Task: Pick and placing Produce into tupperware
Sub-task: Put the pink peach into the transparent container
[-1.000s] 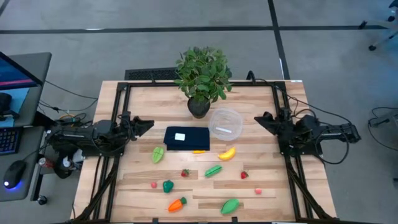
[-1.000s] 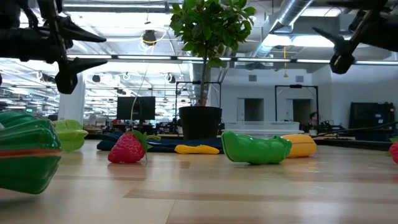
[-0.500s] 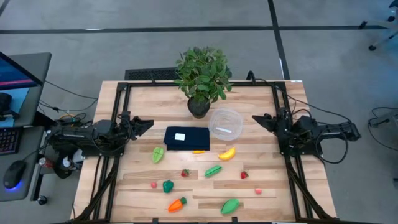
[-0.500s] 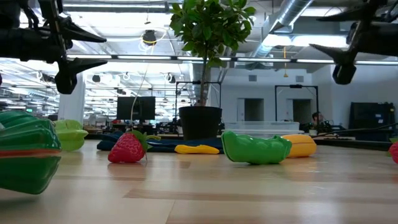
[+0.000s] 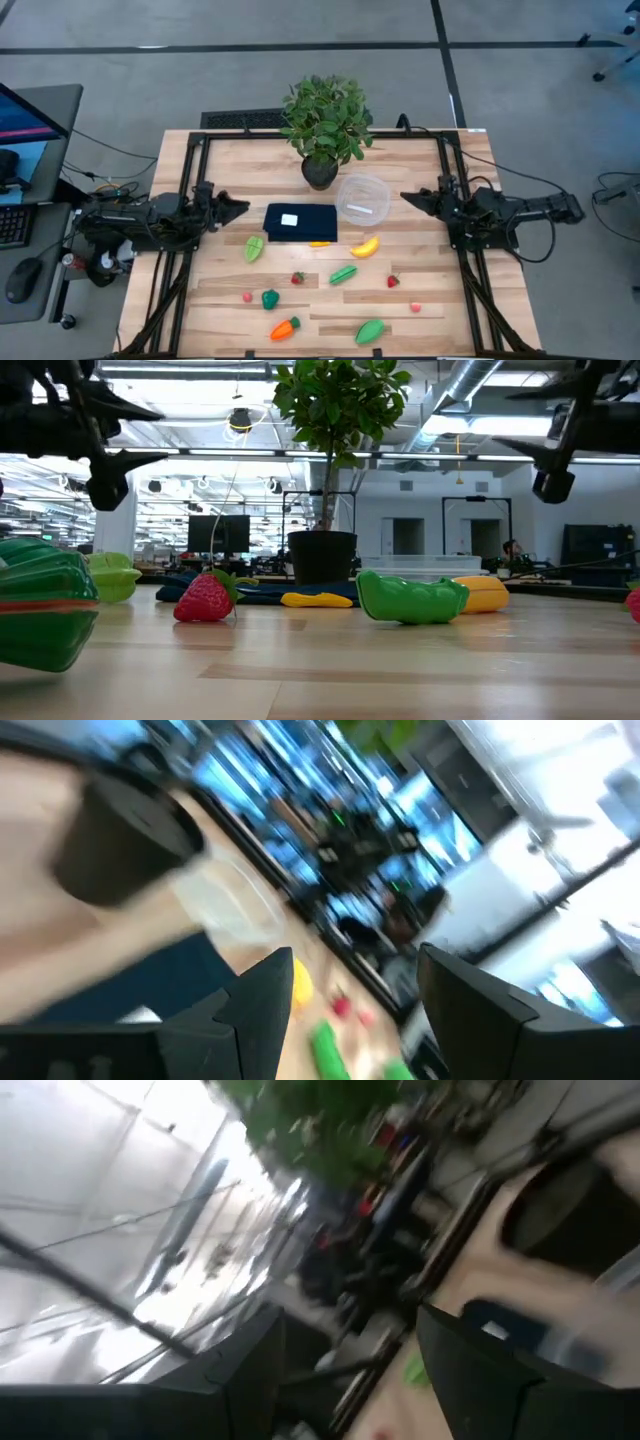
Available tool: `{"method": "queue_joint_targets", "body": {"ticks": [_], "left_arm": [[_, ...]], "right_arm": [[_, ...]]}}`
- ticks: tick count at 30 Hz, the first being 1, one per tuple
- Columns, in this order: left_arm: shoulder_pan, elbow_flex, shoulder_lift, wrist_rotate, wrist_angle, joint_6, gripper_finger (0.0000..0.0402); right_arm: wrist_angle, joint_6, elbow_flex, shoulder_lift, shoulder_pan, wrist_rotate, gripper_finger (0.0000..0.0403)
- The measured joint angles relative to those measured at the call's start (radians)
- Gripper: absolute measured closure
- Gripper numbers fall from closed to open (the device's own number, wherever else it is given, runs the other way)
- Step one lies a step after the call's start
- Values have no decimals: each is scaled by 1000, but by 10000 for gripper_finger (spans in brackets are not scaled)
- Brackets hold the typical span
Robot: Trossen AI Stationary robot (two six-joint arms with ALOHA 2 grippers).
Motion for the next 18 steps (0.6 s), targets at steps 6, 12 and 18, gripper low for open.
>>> {"method": "queue_joint_targets", "body": {"ticks": [6, 12, 18], "left_arm": [[0, 0, 0, 82, 5, -77, 198], [0, 0, 0, -16, -9, -64, 198], [0, 0, 0, -41, -8, -41, 198]], "right_arm": [[156, -53, 29, 103, 118, -40, 182], [141, -154, 70, 251, 234, -23, 182], [35, 80, 71, 352, 323, -112, 182]]}}
